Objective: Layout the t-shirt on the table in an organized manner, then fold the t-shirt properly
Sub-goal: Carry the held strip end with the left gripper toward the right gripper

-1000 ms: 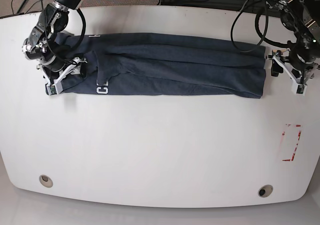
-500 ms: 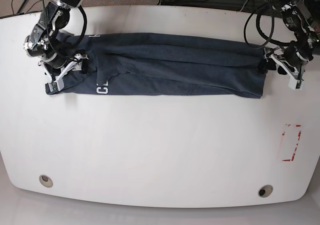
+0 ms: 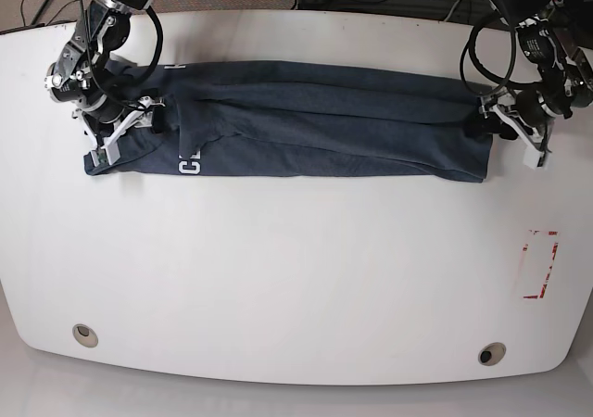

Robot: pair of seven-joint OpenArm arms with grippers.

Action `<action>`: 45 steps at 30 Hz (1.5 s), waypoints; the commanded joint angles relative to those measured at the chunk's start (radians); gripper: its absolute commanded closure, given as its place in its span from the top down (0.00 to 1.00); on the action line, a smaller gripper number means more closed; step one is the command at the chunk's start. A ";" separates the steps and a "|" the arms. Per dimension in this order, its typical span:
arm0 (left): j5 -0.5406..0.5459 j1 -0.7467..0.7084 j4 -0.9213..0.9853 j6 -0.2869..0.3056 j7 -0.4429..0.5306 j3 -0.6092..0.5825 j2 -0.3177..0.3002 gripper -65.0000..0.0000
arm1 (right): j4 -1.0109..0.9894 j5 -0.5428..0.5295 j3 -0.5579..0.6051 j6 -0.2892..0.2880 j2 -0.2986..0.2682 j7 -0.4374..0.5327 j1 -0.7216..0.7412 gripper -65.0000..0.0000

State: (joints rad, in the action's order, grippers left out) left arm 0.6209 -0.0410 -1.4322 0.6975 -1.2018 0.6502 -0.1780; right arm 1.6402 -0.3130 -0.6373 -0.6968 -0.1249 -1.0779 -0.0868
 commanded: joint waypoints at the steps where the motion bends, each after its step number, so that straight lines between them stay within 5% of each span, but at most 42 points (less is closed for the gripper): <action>1: -0.006 0.005 -0.002 0.001 -0.016 -0.019 -0.004 0.78 | 0.019 -0.013 -0.003 -0.001 -0.011 0.015 0.011 0.64; 9: -0.005 0.006 -0.006 0.001 -0.016 -0.056 0.019 0.71 | 0.019 -0.013 -0.003 -0.001 -0.009 0.015 0.009 0.64; 17: -0.008 0.008 -0.003 0.001 -0.011 -0.089 0.016 0.13 | 0.019 -0.013 -0.008 -0.001 -0.009 0.015 0.009 0.52; 20: -0.022 0.006 -0.014 0.001 -0.011 -0.105 0.015 0.02 | 0.019 -0.013 -0.008 -0.001 -0.011 0.015 0.009 0.46; 29: -0.115 -0.007 -0.177 0.001 0.021 -0.108 0.021 0.02 | 0.019 -0.012 -0.005 -0.001 -0.011 0.015 0.009 0.37; 45: -0.134 -0.050 -0.344 0.001 0.018 -0.108 -0.002 0.00 | 0.015 -0.005 -0.005 -0.001 -0.017 0.017 0.017 0.37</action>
State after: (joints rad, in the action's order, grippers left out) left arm 0.4789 -0.0883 -1.7412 0.6971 -1.2026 0.5377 -0.1543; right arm 1.6405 -0.3130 -0.6403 -0.6968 -0.1272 -1.0771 -0.0814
